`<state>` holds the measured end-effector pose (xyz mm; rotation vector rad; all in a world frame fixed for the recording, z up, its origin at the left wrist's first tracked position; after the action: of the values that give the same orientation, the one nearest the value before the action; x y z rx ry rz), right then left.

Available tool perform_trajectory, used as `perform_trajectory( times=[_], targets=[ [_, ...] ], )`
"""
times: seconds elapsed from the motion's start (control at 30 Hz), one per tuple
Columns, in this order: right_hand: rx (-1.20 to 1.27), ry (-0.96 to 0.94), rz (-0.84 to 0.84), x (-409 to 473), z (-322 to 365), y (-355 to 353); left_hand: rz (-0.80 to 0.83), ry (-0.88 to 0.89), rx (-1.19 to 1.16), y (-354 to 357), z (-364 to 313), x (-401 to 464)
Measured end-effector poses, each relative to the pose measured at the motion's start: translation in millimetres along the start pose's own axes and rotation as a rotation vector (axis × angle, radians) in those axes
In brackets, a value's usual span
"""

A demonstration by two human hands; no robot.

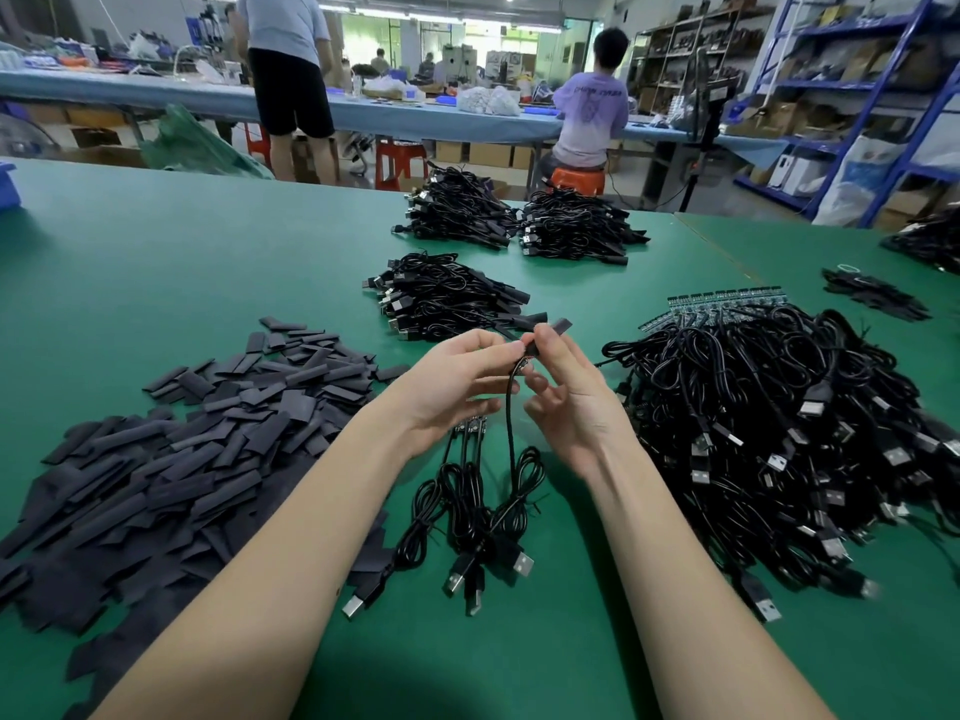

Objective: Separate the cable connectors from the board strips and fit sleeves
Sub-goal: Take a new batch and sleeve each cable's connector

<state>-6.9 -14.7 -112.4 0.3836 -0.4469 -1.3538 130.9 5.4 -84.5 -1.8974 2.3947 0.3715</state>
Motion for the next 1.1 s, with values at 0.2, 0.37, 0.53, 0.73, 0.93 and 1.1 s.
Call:
perform_trajectory(
  times=[0.2,0.37,0.53,0.73,0.93,1.1],
  targets=[
    [-0.059,0.016,-0.149,1.5,1.8,-8.4,-0.219,0.418,0.566,-0.9,-5.5,-1.9],
    [-0.090,0.024,-0.201,2.5,0.4,-11.4,-0.305,0.538,0.637,-0.7,-7.1,-6.1],
    [-0.097,0.033,-0.204,1.3,2.3,-10.1,-0.353,0.557,0.628,0.9,-5.3,-6.1],
    [-0.142,0.033,-0.154,-1.8,0.3,-1.7,-0.383,0.585,0.587,-0.4,-5.1,-5.2],
    [-0.232,-0.005,-0.146,-3.0,3.2,-2.2,-0.272,0.463,0.502,-4.7,-1.3,-1.1],
    [-0.365,-0.073,-0.136,-4.3,6.4,-2.3,-0.177,0.291,0.377,-6.6,3.7,2.3]
  ],
)
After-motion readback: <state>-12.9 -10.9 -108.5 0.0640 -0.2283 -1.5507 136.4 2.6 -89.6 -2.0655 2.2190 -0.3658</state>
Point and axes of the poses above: each hand's wrist, its own x-axis towards the middle knuckle, its own y-axis out of the palm, z = x × y, the point moved 3 cm from there along x, towards the middle knuckle, and after that the axes turned 8 degrees about -y, right-handed, at the moved point
